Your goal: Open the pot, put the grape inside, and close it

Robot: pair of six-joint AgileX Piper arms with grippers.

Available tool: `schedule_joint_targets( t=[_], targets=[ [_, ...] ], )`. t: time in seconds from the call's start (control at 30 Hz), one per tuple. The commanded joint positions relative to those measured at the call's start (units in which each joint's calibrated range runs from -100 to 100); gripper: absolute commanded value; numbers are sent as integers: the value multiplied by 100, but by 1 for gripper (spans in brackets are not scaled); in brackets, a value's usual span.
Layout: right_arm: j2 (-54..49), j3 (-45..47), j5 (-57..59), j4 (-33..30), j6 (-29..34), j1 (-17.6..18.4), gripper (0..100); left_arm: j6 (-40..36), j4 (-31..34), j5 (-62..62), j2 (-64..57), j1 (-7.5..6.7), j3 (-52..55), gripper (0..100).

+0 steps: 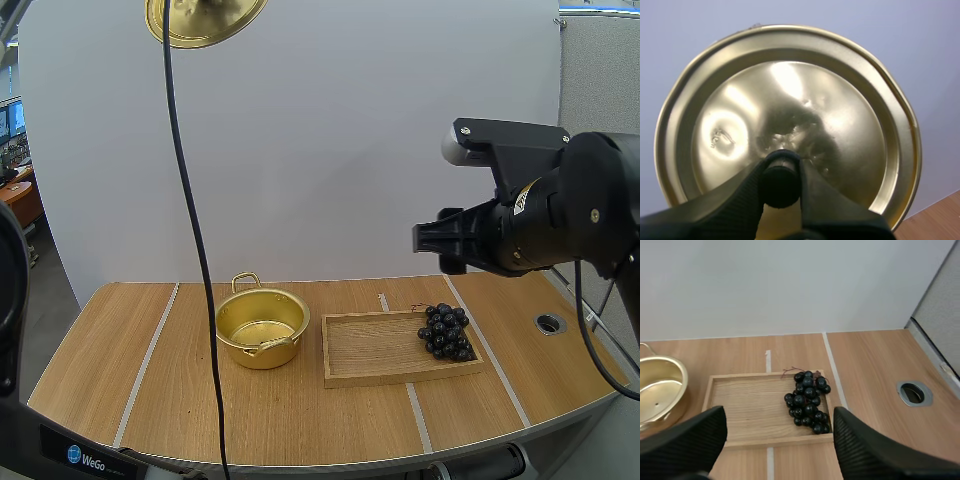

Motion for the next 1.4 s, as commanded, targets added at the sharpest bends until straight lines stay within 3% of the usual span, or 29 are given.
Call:
schedule_joint_targets(
  t=[0.0,0.6,0.73,0.83,1.07,1.2,1.37],
  targets=[
    [410,-57,-5,-159,115,-19,100,-58,83,0,-50,-14,-39,0],
    [3461,-575,-759,-159,250,-25,100,-58,83,0,-50,-14,-39,0],
    [3950,-817,-854,-159,250,-196,100,-58,83,0,-50,-14,-39,0],
    [4309,-935,-927,-4,-13,-449,100,-58,83,0,-50,-14,-39,0],
    [5005,-980,-1105,1245,-1276,-1067,100,-58,83,0,-50,-14,-39,0],
    [5332,-996,-1015,1529,-1703,-1185,100,-58,83,0,-50,-14,-39,0],
    [5616,-996,-1060,1519,-1724,-1185,100,-58,83,0,-50,-14,-39,0]
  ],
)
